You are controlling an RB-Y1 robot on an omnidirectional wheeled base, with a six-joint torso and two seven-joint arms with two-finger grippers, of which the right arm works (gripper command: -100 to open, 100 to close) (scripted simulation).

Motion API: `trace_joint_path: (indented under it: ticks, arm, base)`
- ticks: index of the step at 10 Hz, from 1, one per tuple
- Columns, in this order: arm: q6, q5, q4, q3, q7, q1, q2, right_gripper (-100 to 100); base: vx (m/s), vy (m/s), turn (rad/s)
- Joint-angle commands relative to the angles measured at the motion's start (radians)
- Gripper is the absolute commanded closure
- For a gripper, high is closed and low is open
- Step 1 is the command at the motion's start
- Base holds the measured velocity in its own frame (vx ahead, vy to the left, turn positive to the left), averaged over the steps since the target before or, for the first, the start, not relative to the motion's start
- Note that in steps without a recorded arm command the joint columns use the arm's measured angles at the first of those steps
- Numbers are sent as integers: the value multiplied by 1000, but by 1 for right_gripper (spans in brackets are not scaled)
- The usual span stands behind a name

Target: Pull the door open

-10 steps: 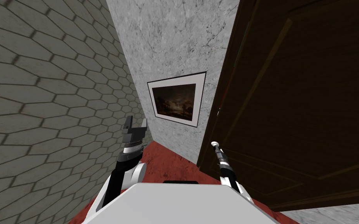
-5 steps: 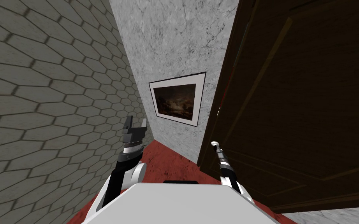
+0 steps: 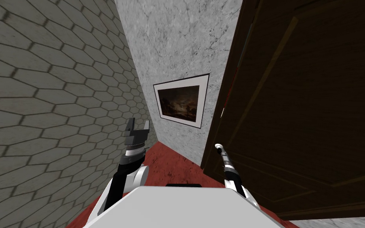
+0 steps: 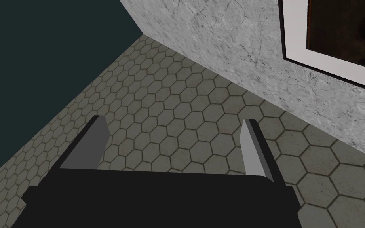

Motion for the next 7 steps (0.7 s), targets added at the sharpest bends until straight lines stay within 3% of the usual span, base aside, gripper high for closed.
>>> trace_joint_path:
  ticks: [1,3,7]
  arm:
    - [-3,-8,-5,13,-32,1,7,100]
    - [-5,-50,-3,36,-98,4,-2,100]
    - [-6,-94,-1,59,-194,8,-11,100]
  base:
    - [-25,-9,22]
    - [-39,-8,73]
    - [-36,-10,41]
